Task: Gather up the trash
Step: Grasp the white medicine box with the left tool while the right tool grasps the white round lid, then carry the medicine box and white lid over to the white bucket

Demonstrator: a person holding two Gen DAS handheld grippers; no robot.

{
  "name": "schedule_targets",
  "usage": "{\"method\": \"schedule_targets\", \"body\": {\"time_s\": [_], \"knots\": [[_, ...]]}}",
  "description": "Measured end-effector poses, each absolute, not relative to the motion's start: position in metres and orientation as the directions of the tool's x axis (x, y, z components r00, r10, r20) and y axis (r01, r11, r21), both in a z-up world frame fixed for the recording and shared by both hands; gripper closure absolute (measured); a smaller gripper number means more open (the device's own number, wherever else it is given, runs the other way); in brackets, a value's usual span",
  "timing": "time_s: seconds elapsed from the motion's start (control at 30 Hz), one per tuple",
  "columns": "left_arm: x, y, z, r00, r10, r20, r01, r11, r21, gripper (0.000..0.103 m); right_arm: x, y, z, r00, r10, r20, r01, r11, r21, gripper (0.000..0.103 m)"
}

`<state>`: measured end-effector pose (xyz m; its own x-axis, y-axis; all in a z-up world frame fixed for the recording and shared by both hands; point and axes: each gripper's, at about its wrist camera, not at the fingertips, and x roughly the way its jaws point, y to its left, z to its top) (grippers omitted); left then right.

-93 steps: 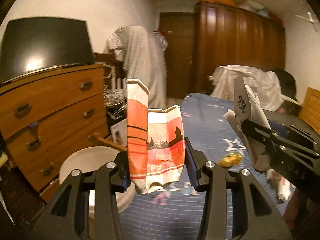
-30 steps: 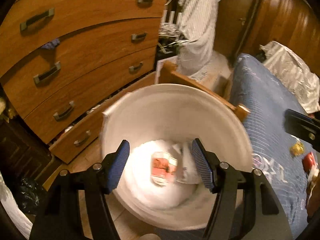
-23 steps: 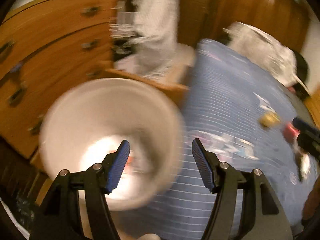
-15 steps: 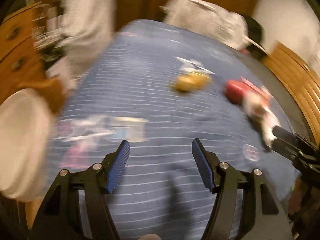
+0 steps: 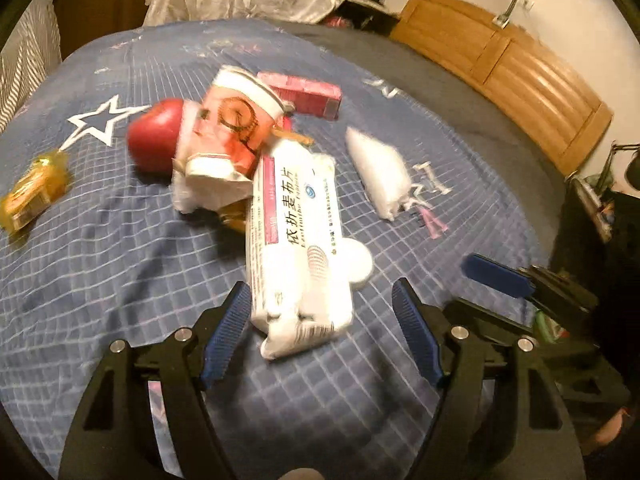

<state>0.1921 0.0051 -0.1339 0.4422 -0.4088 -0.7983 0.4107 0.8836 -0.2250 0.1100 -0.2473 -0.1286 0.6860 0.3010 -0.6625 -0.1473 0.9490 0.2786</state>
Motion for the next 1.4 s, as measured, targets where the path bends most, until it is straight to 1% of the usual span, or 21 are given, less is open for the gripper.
{"method": "schedule_targets", "body": {"time_s": [0.03,0.07,0.1,0.17,0.27,0.37,0.43,0.5,0.53,0.67,0.73,0.8,0.87,0.97,1.03,1.07,1.13,1.2,1.27,1.33,1.4], "knots": [[0.198,0.004,-0.141,0.439,-0.385,-0.812,0.397,0.894,-0.209,0.034,0.111,-0.236,-0.127,0.685,0.301,-0.663,-0.145,0.949,0.281,0.042],[0.203,0.005,-0.147,0.438,-0.365,-0.822,0.379,0.903,-0.2,0.044,0.112,-0.236,-0.128,0.685,0.304,-0.662,-0.144,0.948,0.285,0.042],[0.207,0.012,-0.153,0.441,-0.357,-0.824,0.354,0.912,-0.206,0.049,0.113,-0.237,-0.13,0.683,0.309,-0.661,-0.145,0.945,0.291,0.042],[0.205,0.024,-0.154,0.448,-0.372,-0.813,0.326,0.915,-0.239,0.05,0.116,-0.239,-0.133,0.682,0.322,-0.657,-0.151,0.941,0.304,0.042],[0.196,0.053,-0.152,0.472,-0.354,-0.808,0.286,0.928,-0.239,0.05,0.12,-0.239,-0.137,0.673,0.335,-0.66,-0.167,0.938,0.305,0.041],[0.186,0.093,-0.149,0.485,-0.334,-0.808,0.22,0.941,-0.257,0.048,0.13,-0.229,-0.139,0.657,0.342,-0.672,-0.206,0.939,0.277,0.041],[0.18,0.115,-0.149,0.472,-0.343,-0.812,0.193,0.939,-0.284,0.048,0.138,-0.221,-0.141,0.638,0.352,-0.684,-0.239,0.936,0.258,0.041],[0.172,0.126,-0.145,0.473,-0.322,-0.82,0.192,0.946,-0.26,0.048,0.15,-0.209,-0.146,0.62,0.351,-0.702,-0.276,0.935,0.224,0.041],[0.169,0.127,-0.143,0.475,-0.319,-0.82,0.197,0.947,-0.254,0.047,0.153,-0.205,-0.149,0.611,0.351,-0.71,-0.289,0.933,0.213,0.041],[0.162,0.119,-0.134,0.487,-0.331,-0.808,0.235,0.941,-0.244,0.037,0.173,-0.186,-0.159,0.587,0.319,-0.744,-0.328,0.934,0.141,0.041],[0.161,0.116,-0.128,0.5,-0.333,-0.8,0.25,0.939,-0.235,0.031,0.182,-0.178,-0.163,0.58,0.295,-0.76,-0.334,0.936,0.109,0.041],[0.162,0.11,-0.126,0.516,-0.327,-0.792,0.256,0.941,-0.222,0.021,0.188,-0.174,-0.166,0.574,0.279,-0.77,-0.341,0.936,0.085,0.041],[0.163,0.106,-0.124,0.527,-0.312,-0.791,0.253,0.946,-0.204,0.02,0.193,-0.17,-0.168,0.572,0.262,-0.777,-0.346,0.936,0.062,0.041],[0.164,0.1,-0.122,0.571,-0.255,-0.78,0.237,0.961,-0.141,0.017,0.198,-0.167,-0.171,0.577,0.251,-0.777,-0.346,0.937,0.046,0.042],[0.173,0.094,-0.129,0.565,-0.217,-0.796,0.24,0.966,-0.093,0.017,0.198,-0.168,-0.172,0.586,0.245,-0.773,-0.335,0.941,0.045,0.046],[0.178,0.092,-0.134,0.557,-0.196,-0.807,0.24,0.968,-0.07,0.017,0.197,-0.17,-0.172,0.59,0.244,-0.77,-0.33,0.943,0.047,0.052],[0.188,0.091,-0.144,0.54,-0.168,-0.825,0.231,0.972,-0.047,0.022,0.193,-0.177,-0.172,0.601,0.24,-0.762,-0.313,0.948,0.051,0.061],[0.195,0.091,-0.151,0.518,-0.161,-0.84,0.224,0.973,-0.048,0.036,0.189,-0.182,-0.173,0.606,0.246,-0.757,-0.307,0.949,0.063,0.061],[0.199,0.089,-0.153,0.522,-0.14,-0.841,0.22,0.975,-0.026,0.04,0.186,-0.184,-0.173,0.614,0.248,-0.749,-0.306,0.95,0.064,0.061],[0.2,0.089,-0.153,0.533,-0.135,-0.836,0.216,0.976,-0.02,0.048,0.182,-0.185,-0.173,0.62,0.25,-0.744,-0.305,0.95,0.065,0.061],[0.199,0.091,-0.153,0.541,-0.143,-0.828,0.214,0.976,-0.029,0.051,0.179,-0.186,-0.172,0.628,0.252,-0.736,-0.302,0.951,0.067,0.062]]}}
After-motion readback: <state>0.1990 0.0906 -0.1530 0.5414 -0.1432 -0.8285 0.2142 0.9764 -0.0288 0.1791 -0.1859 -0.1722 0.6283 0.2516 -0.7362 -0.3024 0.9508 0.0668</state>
